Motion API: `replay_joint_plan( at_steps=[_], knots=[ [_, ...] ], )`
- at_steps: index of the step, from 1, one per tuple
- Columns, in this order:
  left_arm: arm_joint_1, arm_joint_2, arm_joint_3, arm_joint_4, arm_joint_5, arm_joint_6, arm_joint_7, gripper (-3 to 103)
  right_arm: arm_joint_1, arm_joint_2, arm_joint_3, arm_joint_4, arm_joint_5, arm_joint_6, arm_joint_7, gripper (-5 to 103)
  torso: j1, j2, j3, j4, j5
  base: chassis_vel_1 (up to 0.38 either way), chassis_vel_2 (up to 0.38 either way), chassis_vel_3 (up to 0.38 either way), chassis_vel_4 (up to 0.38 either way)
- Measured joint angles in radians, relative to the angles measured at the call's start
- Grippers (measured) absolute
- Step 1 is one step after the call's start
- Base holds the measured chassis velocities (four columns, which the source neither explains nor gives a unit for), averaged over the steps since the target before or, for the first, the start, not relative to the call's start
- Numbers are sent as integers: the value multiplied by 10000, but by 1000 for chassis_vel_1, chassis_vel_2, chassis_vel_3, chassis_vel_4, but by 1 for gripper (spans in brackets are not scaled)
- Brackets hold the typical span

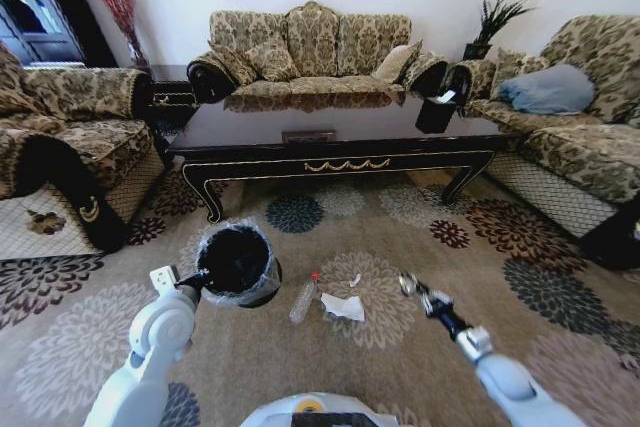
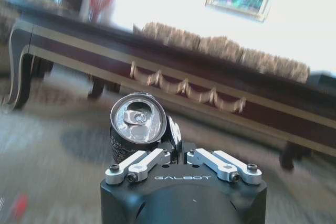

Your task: Move to the front of the table and pick up the trash from the floor, then place it into the trash bin.

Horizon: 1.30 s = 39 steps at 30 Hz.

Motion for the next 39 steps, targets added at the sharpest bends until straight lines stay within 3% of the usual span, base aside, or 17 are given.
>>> replay_joint_plan(
  at_steps=[12,16,19,30,39],
  knots=[
    [-1890,1343,1518,1104,-233,-2,478,2,1830,-533,-771,508,732,587,-154,9,1,-1,0,-5,3,0,0,0,0],
    [-2268,1558,2024,1458,-34,-1,690,2,2311,-665,-970,574,696,783,-310,9,1,0,1,-3,0,0,0,0,0],
    [-2989,1771,2927,2101,559,-67,1298,2,3185,-946,-1577,593,685,904,-321,9,2,-1,1,-2,-1,0,0,0,0],
    [-5206,1341,4632,3862,869,-418,1653,2,5372,-1215,-3886,-795,633,1311,-284,9,1,-1,0,-5,1,0,0,0,0],
    [-6538,439,5411,5474,1144,-609,1764,2,7675,-152,-5779,-2259,444,1617,-302,9,2,-1,-1,-1,1,0,0,0,0]
  ],
)
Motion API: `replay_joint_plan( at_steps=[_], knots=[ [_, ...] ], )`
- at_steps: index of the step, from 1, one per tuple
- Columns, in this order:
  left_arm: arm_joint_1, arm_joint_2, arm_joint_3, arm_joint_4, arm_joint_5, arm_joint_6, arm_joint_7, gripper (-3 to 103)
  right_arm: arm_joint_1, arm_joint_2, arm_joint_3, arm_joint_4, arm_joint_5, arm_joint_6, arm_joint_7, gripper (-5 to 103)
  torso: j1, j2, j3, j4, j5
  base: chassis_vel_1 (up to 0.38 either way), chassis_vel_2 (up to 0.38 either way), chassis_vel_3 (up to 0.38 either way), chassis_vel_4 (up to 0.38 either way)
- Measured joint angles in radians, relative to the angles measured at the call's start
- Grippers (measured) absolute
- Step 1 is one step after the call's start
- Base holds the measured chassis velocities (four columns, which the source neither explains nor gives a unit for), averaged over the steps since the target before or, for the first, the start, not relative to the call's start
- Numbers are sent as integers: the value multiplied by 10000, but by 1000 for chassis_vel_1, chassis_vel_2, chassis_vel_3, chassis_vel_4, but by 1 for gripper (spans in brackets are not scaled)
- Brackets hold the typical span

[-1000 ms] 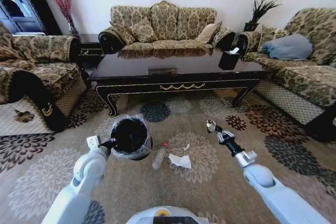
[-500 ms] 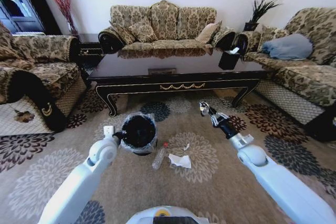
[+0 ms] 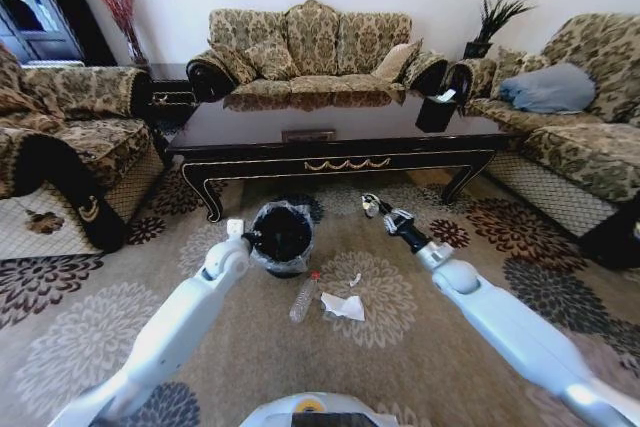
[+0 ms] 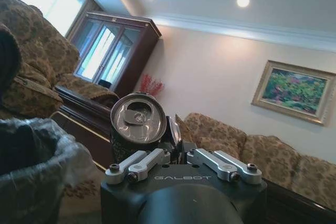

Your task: Move to the front of the table and pick up the trash from the floor, then place it into the trash bin.

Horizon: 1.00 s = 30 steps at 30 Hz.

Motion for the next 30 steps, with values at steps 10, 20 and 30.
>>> replay_joint_plan(
  at_steps=[10,20,30],
  knots=[
    [-659,-493,491,667,81,-36,-50,2,1714,833,-2024,-840,-31,64,299,9,0,0,0,-5,-1,0,0,0,0],
    [-1138,-391,671,781,-81,-58,-69,2,2785,1128,-3412,-1458,-8,64,491,9,-1,1,0,-4,-2,0,0,0,0],
    [-1508,-503,760,1022,-124,-81,-95,2,3227,1214,-4043,-1518,2,47,545,9,-2,1,0,-3,-1,0,0,0,0]
  ],
)
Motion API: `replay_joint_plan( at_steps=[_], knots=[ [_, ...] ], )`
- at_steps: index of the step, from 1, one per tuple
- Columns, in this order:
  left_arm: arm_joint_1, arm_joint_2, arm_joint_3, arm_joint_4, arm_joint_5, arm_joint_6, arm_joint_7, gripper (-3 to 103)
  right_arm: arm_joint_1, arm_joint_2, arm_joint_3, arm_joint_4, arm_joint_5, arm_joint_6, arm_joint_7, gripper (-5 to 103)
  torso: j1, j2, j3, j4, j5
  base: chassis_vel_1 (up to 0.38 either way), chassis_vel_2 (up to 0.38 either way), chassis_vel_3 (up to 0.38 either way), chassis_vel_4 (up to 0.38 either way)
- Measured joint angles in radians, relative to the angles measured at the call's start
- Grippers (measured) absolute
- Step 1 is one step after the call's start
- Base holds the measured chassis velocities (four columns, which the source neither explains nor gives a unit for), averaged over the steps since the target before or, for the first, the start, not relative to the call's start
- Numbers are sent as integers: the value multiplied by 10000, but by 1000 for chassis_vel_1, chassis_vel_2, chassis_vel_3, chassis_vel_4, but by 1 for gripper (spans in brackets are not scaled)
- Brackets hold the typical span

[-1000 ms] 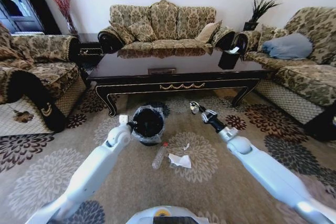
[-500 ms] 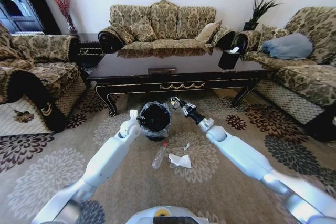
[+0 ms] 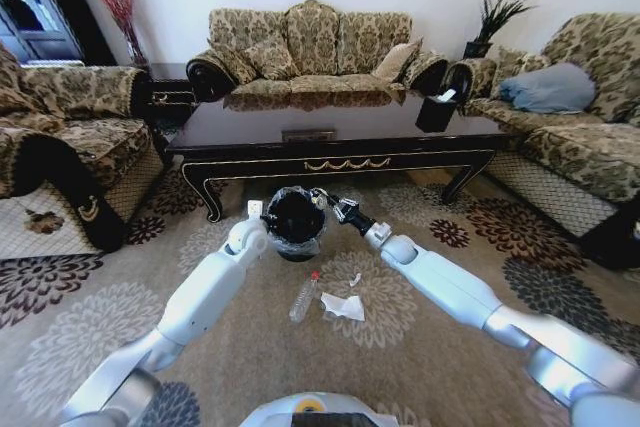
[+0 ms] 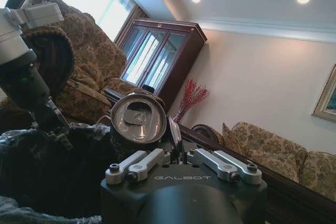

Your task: Move to the front of the table and pick up the trash from the floor, then place it into the trash bin.

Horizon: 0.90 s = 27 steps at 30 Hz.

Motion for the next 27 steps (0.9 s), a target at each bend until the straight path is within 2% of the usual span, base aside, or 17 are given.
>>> replay_joint_plan(
  at_steps=[11,14,17,19,20,23,26,27],
  knots=[
    [-312,-230,20,201,-37,-42,6,2,365,160,-369,-238,36,-10,74,8,0,0,0,0,1,0,0,0,0],
    [-390,-235,25,232,-37,-42,8,2,406,224,-392,-362,30,-19,172,24,0,0,0,1,1,0,0,0,0],
    [-392,-237,24,236,-37,-42,12,2,433,244,-392,-393,30,-20,200,29,0,0,0,2,0,0,0,0,0],
    [-344,-219,7,199,-35,-42,14,2,378,232,-322,-339,61,-25,268,40,0,0,0,2,0,0,0,0,0],
    [-344,-219,7,199,-35,-42,14,2,378,232,-322,-339,61,-25,268,40,0,0,0,2,0,0,0,0,0],
    [-222,-105,-53,87,-34,-43,17,2,122,75,-16,-135,140,-52,337,56,0,0,0,1,1,0,0,0,0],
    [-157,-16,-98,28,-31,-42,16,2,33,-40,120,-60,145,-53,335,61,0,0,0,0,1,0,0,0,0],
    [-120,24,-123,3,-28,-43,18,2,9,-109,164,4,148,-56,333,67,0,0,0,1,1,0,0,0,0]
  ],
)
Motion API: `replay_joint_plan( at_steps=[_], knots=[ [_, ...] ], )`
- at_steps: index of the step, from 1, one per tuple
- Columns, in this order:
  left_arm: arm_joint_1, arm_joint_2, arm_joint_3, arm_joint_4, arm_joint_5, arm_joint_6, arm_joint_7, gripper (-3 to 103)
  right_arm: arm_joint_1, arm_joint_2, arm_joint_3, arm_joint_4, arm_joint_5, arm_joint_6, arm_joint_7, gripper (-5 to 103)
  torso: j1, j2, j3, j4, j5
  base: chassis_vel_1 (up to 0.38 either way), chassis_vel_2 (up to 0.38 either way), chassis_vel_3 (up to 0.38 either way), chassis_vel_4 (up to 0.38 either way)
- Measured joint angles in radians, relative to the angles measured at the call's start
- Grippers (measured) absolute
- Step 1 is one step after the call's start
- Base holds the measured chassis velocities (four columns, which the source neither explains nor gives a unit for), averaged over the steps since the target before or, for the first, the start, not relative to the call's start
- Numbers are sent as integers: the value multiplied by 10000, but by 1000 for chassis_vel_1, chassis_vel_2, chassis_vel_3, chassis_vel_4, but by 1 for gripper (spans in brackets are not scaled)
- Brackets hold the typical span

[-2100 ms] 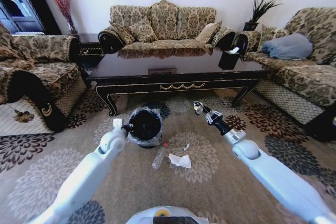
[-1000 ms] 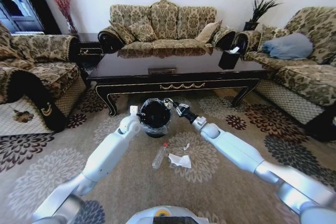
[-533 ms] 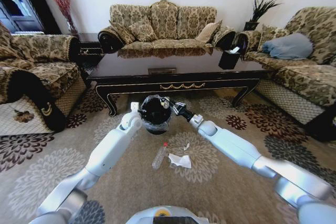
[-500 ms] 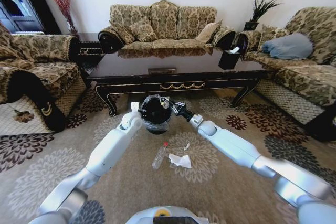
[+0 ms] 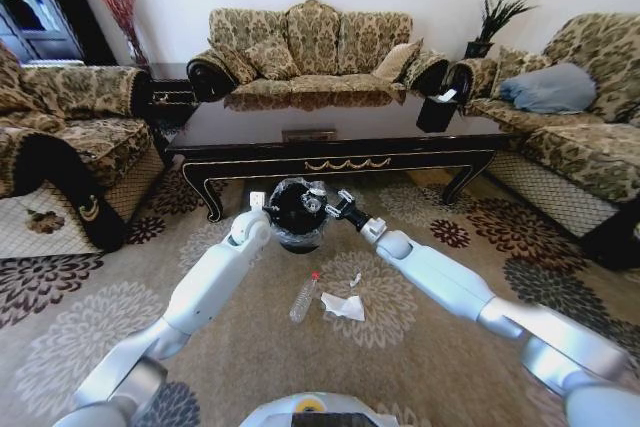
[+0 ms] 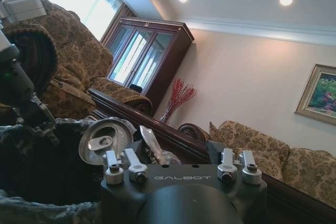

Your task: Move to the front of the table and pick up the trash from the floor, then place it into the trash bin.

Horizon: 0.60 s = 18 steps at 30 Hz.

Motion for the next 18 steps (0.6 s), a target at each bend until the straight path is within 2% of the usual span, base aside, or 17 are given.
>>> replay_joint_plan(
  at_steps=[2,5,8,18],
  knots=[
    [45,16,-27,-38,4,0,2,2,-3,-64,7,113,5,-32,0,78,0,0,0,0,-1,0,0,0,0],
    [67,-8,-29,-78,5,0,2,2,32,-59,-62,155,0,-87,16,83,0,0,0,1,-1,0,0,0,0],
    [131,-43,-28,-270,-8,4,-27,2,79,103,-219,73,-33,-146,114,97,0,0,0,0,-1,0,0,0,0],
    [290,140,-123,-493,-62,26,-115,2,516,547,-800,-412,-53,-141,232,100,0,0,0,2,-1,0,0,0,0]
  ],
)
